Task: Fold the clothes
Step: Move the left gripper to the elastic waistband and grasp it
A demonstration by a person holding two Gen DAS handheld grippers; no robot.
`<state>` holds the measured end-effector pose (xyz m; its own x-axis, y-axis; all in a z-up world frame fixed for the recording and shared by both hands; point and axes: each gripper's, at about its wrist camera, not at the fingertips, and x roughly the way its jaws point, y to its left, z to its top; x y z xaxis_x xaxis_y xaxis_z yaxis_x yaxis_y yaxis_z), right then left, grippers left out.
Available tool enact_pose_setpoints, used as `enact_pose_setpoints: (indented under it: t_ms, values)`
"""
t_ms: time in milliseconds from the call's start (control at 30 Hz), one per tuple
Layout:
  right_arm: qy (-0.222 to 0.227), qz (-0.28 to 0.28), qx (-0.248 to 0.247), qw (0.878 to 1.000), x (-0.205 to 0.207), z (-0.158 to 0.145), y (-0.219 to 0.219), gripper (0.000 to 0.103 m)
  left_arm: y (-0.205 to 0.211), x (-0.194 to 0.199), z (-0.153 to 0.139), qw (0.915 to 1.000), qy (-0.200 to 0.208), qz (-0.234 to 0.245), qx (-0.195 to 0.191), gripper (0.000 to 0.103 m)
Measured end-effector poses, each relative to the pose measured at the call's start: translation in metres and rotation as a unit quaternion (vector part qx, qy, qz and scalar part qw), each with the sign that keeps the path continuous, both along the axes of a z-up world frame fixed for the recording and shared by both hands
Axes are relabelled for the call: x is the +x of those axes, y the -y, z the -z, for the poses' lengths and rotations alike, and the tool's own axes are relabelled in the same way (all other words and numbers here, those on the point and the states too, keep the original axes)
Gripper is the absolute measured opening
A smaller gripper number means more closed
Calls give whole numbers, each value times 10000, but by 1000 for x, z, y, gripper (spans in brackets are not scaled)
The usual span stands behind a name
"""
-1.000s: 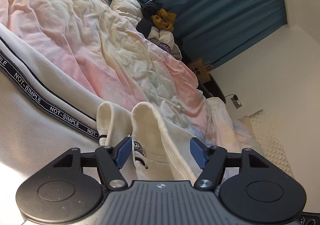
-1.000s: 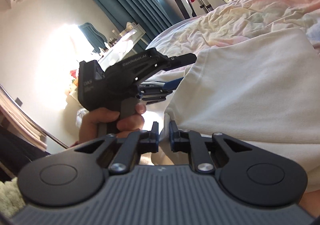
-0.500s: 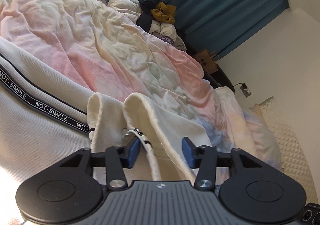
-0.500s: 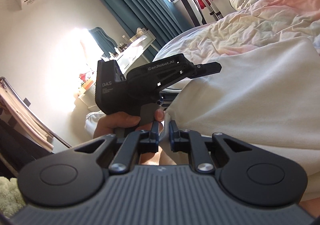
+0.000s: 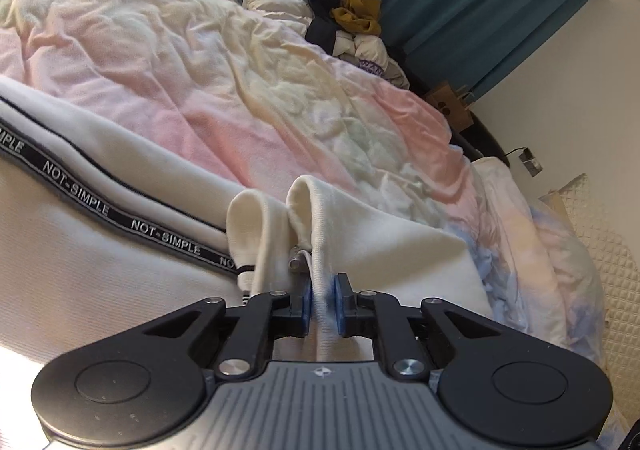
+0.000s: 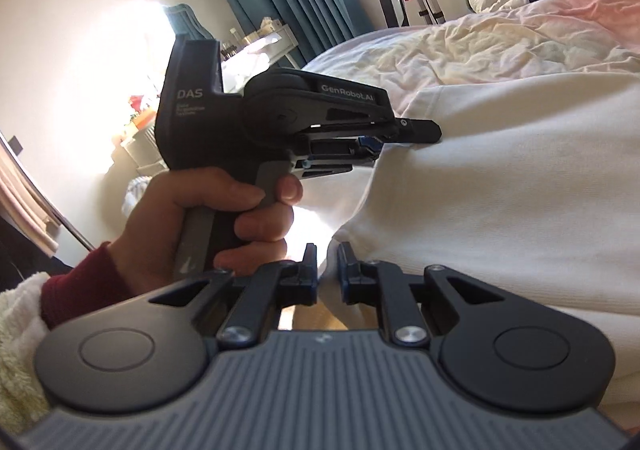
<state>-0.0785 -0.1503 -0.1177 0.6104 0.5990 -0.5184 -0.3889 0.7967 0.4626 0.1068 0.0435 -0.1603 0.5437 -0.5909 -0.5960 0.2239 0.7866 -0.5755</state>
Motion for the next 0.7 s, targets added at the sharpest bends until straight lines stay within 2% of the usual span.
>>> enact_pose_setpoints:
  t_ms: [67,200,267,367,433,467,500,600,700]
  values:
    - [-107,-3,-151,9998,3,8,-3,14,-3,0,6,10000,-7,11,-81,16]
    - [-115,47,-227,9997,5,9,-4,15,-10,-12,-4,9998,112,-122,-105,26]
    - [-33,59,-279,9996,3,5,-4,17,-23,-27,-16,9983,261,-430,-284,46]
    - [84,138,-360,9992,-4,0,-3,22,-46,-52,-38,9947,453,-812,-429,59]
    - [166,214,-411,9988,-8,-5,-2,24,-62,-70,-53,9924,520,-1071,-320,67]
    - [207,252,-436,9985,-11,-7,-1,27,-71,-80,-61,9905,550,-1233,-259,75]
    - [248,290,-461,9982,-13,-9,0,35,-81,-91,-69,9884,578,-1394,-198,79]
    - [318,468,-366,9977,-20,-14,9,53,-111,-124,-88,9819,572,-1805,-95,82]
    - [371,726,-303,9962,-27,-20,18,63,-147,-153,-103,9708,517,-2337,-166,93]
